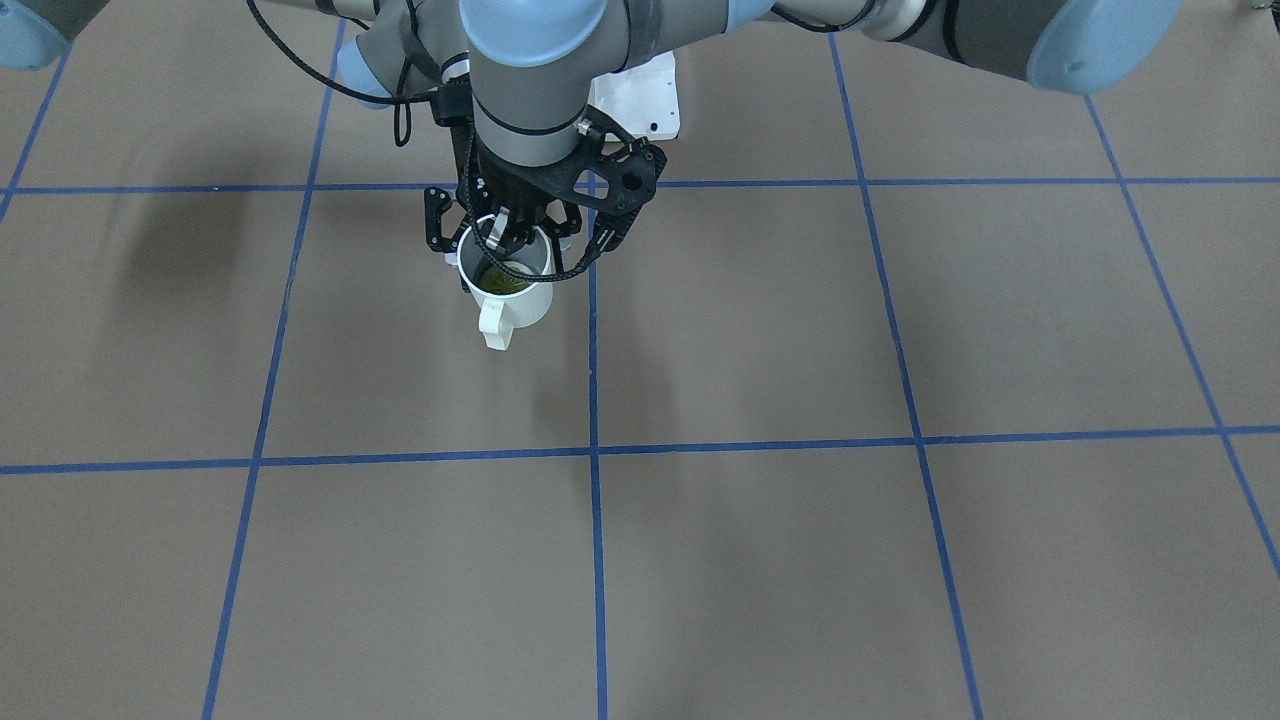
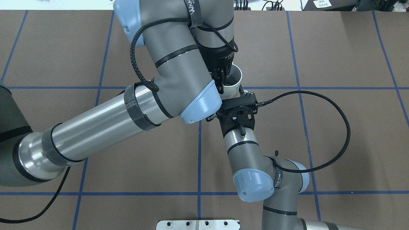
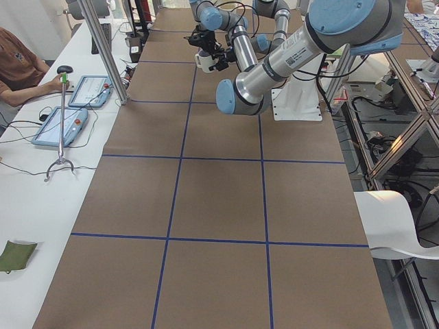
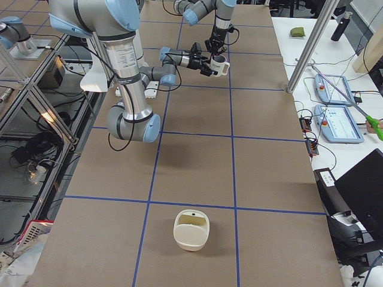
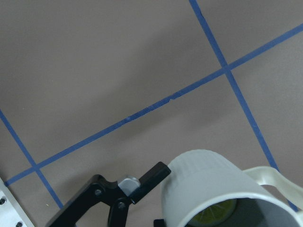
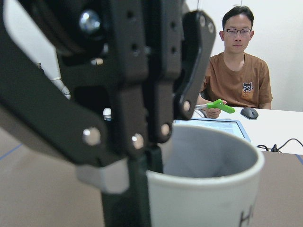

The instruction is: Left arm hands cup to right arm to dump lemon

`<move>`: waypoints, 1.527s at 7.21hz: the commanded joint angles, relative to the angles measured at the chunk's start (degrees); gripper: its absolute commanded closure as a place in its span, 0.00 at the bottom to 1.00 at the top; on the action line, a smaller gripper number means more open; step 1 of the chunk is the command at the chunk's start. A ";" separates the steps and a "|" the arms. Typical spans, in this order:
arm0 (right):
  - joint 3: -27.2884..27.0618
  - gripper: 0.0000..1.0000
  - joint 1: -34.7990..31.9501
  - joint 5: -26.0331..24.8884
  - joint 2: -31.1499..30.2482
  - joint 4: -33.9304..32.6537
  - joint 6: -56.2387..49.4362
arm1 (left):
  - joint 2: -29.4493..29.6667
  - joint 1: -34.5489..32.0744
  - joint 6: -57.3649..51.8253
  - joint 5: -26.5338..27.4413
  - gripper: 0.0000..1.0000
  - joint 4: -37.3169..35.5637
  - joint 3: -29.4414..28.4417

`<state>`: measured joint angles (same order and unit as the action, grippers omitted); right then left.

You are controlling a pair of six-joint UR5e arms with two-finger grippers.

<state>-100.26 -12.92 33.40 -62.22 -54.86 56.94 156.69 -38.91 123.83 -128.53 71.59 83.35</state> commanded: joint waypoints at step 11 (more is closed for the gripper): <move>-0.02 0.58 -0.09 0.09 -0.53 0.01 0.10 | -0.15 -3.08 -1.30 -0.67 0.00 -0.31 5.14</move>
<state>-100.08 -12.91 33.35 -62.61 -54.84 57.04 156.53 -40.01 122.94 -129.27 71.26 86.51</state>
